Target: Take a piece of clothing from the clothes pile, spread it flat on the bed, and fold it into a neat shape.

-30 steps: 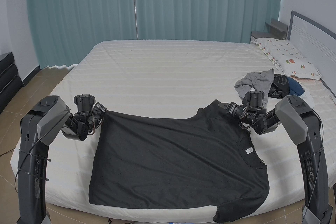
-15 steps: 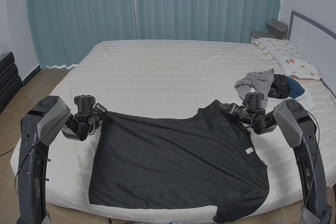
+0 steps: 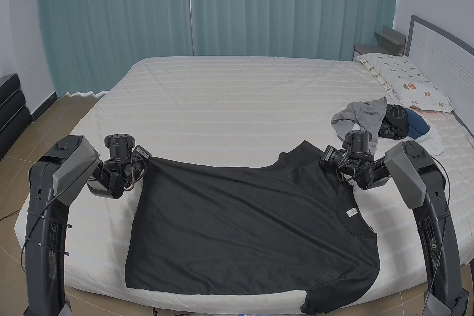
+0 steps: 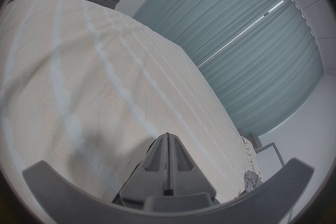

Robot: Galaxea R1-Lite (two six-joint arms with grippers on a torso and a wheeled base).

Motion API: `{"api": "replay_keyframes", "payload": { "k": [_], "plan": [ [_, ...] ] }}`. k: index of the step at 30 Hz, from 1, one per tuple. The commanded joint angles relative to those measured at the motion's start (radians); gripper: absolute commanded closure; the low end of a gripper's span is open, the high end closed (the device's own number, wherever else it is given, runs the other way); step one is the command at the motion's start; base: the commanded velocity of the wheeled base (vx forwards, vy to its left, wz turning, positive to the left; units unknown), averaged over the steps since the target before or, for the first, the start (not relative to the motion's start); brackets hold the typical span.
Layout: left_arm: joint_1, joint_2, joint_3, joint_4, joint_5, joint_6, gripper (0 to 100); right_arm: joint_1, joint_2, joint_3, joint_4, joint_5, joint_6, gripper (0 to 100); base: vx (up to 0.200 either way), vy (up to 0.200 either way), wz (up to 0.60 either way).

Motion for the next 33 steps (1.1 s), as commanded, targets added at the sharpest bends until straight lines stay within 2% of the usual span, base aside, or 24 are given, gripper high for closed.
{"api": "replay_keyframes", "payload": {
  "k": [1, 12, 21, 33],
  "plan": [
    [0.000, -0.003, -0.002, -0.005, 0.001, 0.001, 100, -0.011, -0.012, -0.058, -0.006, -0.035, 0.004, 100, 0.000, 0.000, 0.00],
    [0.001, 0.002, -0.043, -0.025, 0.003, 0.001, 100, -0.031, -0.008, -0.160, -0.018, -0.087, 0.005, 100, 0.000, 0.000, 0.00],
    [0.000, 0.003, -0.057, -0.058, 0.003, 0.001, 100, -0.040, -0.026, -0.160, -0.063, -0.084, 0.007, 100, 0.000, 0.000, 0.00],
    [0.000, 0.066, -0.095, -0.062, 0.000, 0.009, 100, -0.031, 0.060, -0.160, -0.072, -0.087, -0.016, 100, 0.000, 0.000, 0.00]
  ]
}}
